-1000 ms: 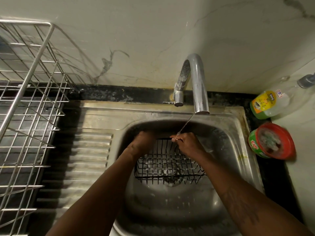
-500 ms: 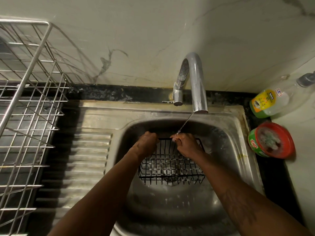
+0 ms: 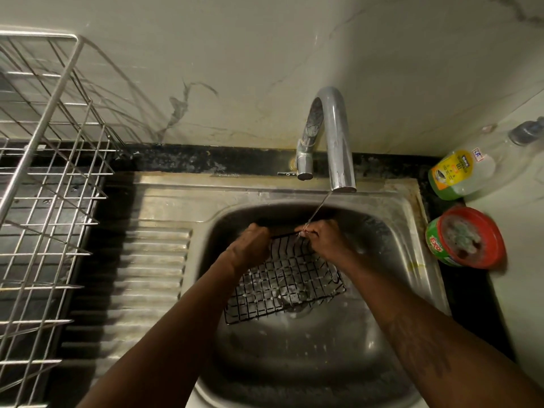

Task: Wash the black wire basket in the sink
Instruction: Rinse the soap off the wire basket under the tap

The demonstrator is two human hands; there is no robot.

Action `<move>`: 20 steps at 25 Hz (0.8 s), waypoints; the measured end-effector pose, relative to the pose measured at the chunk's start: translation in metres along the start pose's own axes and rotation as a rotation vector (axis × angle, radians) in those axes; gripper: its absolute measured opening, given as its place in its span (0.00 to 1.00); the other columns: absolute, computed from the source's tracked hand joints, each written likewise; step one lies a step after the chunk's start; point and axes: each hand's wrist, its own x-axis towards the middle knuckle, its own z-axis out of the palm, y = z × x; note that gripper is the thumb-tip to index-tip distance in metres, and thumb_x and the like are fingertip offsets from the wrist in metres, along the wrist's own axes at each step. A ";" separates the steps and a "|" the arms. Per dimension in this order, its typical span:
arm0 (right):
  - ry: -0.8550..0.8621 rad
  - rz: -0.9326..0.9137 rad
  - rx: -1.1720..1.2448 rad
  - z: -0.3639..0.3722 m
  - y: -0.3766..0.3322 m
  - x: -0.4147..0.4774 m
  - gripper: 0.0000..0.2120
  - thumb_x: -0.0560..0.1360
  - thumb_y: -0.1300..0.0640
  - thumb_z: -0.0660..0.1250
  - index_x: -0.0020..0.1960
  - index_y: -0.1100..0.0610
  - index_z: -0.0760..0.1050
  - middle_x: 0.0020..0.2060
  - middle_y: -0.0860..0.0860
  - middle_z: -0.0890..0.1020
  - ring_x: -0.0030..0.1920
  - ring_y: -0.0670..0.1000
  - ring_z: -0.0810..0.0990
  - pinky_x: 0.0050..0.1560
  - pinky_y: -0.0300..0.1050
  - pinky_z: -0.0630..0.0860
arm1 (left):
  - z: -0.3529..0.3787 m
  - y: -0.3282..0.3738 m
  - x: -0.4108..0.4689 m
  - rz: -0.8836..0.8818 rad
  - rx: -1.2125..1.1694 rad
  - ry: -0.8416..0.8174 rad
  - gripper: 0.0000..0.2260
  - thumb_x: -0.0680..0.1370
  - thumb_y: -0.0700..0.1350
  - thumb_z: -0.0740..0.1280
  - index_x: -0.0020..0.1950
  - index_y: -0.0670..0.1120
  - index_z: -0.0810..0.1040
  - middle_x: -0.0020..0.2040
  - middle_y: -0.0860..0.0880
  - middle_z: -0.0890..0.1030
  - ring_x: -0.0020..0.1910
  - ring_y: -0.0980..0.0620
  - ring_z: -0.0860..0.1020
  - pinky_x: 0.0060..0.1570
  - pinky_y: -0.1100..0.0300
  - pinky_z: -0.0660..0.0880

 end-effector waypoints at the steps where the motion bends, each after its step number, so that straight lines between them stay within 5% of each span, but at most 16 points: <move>1: 0.003 0.000 -0.038 0.000 0.001 0.000 0.16 0.80 0.66 0.66 0.62 0.49 0.82 0.58 0.52 0.84 0.51 0.48 0.83 0.54 0.46 0.82 | 0.002 0.001 0.000 0.022 0.022 -0.002 0.09 0.83 0.42 0.61 0.59 0.43 0.78 0.51 0.46 0.75 0.44 0.52 0.73 0.45 0.61 0.73; 6: 0.029 -0.089 -0.091 0.008 -0.004 -0.006 0.13 0.80 0.63 0.67 0.61 0.53 0.84 0.58 0.54 0.84 0.56 0.51 0.82 0.57 0.39 0.76 | 0.011 0.004 -0.003 0.052 -0.014 -0.006 0.08 0.81 0.41 0.63 0.58 0.46 0.79 0.52 0.46 0.79 0.44 0.53 0.77 0.43 0.61 0.75; 12: -0.008 -0.141 -0.210 0.021 -0.019 -0.007 0.17 0.81 0.61 0.63 0.65 0.46 0.80 0.58 0.49 0.85 0.56 0.50 0.82 0.61 0.49 0.79 | 0.007 0.008 0.001 0.015 -0.109 -0.005 0.08 0.81 0.38 0.61 0.52 0.49 0.78 0.40 0.52 0.78 0.35 0.57 0.76 0.32 0.68 0.67; 16: -0.154 -0.082 -0.205 0.006 -0.003 -0.003 0.10 0.82 0.54 0.65 0.59 0.46 0.82 0.52 0.47 0.85 0.50 0.46 0.81 0.55 0.48 0.80 | 0.016 0.004 -0.002 -0.031 -0.099 -0.040 0.07 0.81 0.42 0.62 0.46 0.50 0.78 0.41 0.50 0.80 0.40 0.51 0.80 0.39 0.60 0.76; 20: -0.041 -0.054 -0.327 0.010 0.002 -0.004 0.09 0.81 0.54 0.66 0.58 0.47 0.83 0.54 0.49 0.83 0.52 0.48 0.81 0.53 0.45 0.80 | 0.015 0.006 0.000 -0.042 -0.124 -0.042 0.07 0.81 0.42 0.63 0.48 0.48 0.80 0.41 0.49 0.80 0.40 0.51 0.80 0.40 0.60 0.76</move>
